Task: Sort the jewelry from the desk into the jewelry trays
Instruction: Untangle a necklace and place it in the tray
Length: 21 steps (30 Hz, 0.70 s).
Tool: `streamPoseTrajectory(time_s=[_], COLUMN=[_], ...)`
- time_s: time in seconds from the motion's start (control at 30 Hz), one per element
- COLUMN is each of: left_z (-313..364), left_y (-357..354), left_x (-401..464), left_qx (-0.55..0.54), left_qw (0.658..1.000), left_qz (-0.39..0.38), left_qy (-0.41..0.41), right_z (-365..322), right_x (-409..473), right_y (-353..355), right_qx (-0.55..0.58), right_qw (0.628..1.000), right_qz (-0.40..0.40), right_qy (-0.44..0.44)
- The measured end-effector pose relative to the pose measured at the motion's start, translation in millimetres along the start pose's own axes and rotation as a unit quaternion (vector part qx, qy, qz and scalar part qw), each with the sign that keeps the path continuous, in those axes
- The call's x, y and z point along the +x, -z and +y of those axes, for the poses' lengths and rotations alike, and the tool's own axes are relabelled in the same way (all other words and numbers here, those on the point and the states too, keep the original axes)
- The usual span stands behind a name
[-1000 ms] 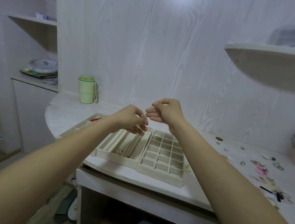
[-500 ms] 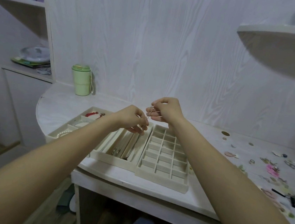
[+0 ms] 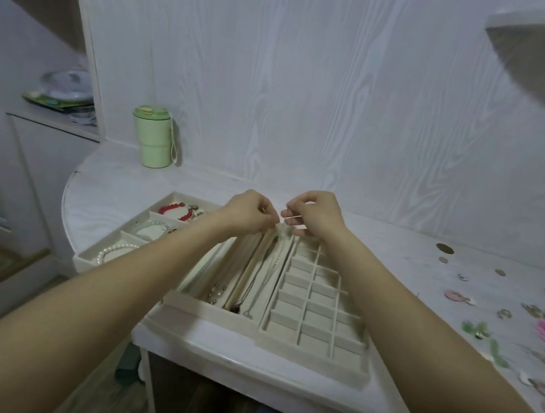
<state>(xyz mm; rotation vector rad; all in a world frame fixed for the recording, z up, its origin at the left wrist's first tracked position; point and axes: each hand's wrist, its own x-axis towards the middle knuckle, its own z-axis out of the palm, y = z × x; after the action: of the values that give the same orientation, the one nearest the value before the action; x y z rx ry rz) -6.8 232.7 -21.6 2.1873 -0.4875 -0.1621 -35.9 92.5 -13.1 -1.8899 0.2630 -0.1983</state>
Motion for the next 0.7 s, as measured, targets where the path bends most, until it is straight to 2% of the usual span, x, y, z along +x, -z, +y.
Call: streamPoseTrajectory(time_s=[0.1,0.23,0.43,0.7], left_z=[-3.8,-8.8,-14.8,-15.9], left_y=[-3.1,-7.8,-7.5,-5.4], left_x=[9.7,20.0,31.4,37.2], left_qx=[0.06,0.171,0.28,0.316], left_qw=[0.998,0.985,0.96,0.945], left_qz=[0.023,0.008,-0.025,-0.082], left_qy=[-0.004,-0.015,-0.011,-0.013], right_z=[6.6,14.4,23.0,28.2], right_x=[8.1,16.9,27.8,30.2], right_y=[-2.3,-4.5,-5.1,-12.3], right_qx=[-0.067,-0.149,-0.25,-0.359], right_qw=[0.998,0.988,0.967,0.932], right_qz=[0.01,0.007,0.0,-0.002], right_qy=[0.018,0.034,0.047,0.059])
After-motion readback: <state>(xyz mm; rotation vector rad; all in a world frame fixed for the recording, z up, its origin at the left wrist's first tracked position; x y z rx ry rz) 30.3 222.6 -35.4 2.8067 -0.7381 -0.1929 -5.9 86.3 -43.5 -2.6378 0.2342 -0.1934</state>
